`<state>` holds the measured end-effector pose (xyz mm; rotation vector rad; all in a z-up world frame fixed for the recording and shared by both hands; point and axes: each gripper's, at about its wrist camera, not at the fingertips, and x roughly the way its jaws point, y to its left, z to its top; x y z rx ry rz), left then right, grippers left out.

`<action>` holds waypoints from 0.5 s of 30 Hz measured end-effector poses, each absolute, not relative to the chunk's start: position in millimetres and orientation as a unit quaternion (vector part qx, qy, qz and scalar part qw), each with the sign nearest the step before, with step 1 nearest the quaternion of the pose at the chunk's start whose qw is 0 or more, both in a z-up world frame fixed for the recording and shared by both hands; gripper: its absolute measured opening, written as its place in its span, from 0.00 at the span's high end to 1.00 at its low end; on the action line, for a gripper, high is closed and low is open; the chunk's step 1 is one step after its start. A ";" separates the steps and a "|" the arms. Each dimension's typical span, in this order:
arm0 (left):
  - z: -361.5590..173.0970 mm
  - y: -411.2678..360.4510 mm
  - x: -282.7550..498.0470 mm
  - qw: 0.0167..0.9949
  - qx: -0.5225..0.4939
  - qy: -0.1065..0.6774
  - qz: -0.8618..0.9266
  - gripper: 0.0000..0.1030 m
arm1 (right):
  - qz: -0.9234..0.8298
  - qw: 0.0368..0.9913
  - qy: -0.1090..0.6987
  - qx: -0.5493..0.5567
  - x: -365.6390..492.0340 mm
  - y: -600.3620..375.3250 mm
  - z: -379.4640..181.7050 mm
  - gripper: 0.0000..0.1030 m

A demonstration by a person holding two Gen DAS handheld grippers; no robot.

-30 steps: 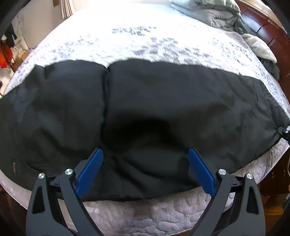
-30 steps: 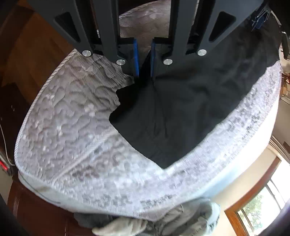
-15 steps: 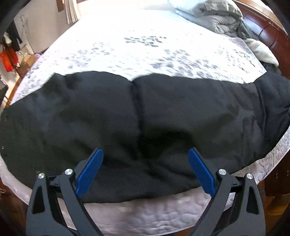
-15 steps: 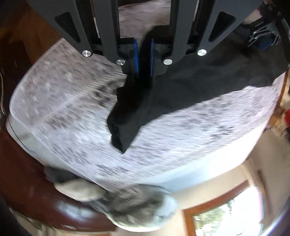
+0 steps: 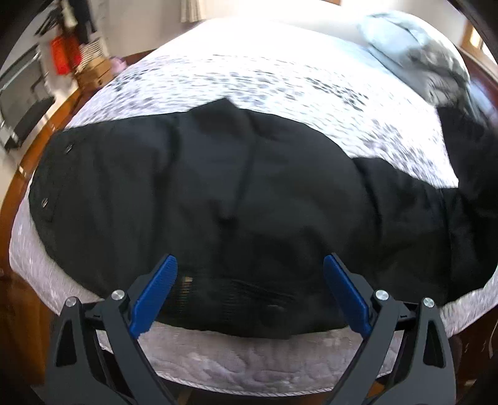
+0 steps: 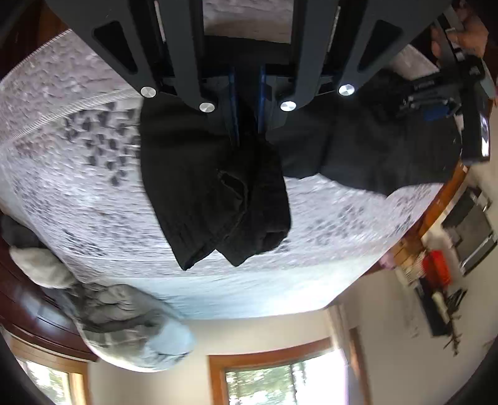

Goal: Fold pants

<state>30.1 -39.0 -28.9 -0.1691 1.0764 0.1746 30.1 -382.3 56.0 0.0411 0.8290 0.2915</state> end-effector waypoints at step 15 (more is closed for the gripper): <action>-24.9 -15.3 27.4 0.851 -0.106 0.507 0.089 0.08 | 0.249 0.839 0.476 -0.080 13.0 -266.2 -12.4 0.89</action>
